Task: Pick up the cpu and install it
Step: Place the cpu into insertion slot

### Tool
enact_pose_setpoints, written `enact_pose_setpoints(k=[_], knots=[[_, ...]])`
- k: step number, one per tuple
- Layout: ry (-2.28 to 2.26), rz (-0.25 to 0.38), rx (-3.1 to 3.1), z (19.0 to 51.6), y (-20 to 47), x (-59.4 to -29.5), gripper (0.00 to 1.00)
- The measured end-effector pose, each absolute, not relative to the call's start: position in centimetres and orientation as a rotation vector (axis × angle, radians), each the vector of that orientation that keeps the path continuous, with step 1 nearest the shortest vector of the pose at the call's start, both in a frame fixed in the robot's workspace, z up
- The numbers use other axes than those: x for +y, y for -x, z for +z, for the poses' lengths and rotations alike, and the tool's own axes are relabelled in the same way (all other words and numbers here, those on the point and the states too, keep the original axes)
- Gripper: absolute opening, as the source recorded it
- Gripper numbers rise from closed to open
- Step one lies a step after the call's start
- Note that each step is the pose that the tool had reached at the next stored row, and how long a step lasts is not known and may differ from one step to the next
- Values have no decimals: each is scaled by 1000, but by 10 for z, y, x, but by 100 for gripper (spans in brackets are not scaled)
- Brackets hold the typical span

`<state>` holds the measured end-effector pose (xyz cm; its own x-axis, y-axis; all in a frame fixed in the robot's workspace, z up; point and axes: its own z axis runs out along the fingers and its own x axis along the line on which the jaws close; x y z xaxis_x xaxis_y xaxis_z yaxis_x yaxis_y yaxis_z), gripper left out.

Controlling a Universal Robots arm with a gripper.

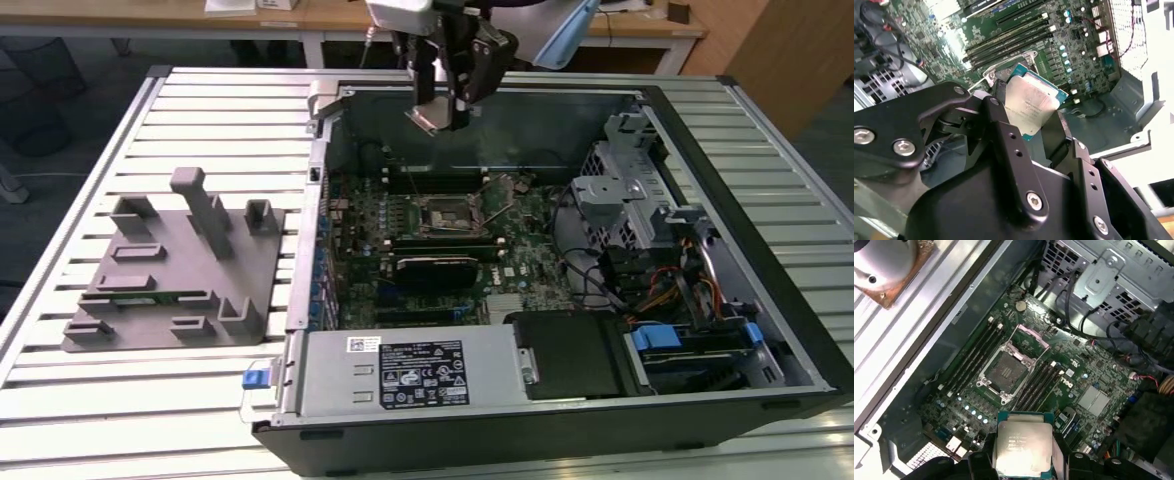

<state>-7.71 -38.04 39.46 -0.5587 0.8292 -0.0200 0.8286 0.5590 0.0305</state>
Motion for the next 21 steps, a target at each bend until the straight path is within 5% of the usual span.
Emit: enact_pose_setpoints(k=[21], knots=[[-1839,20,2504,393,77,-378,53]])
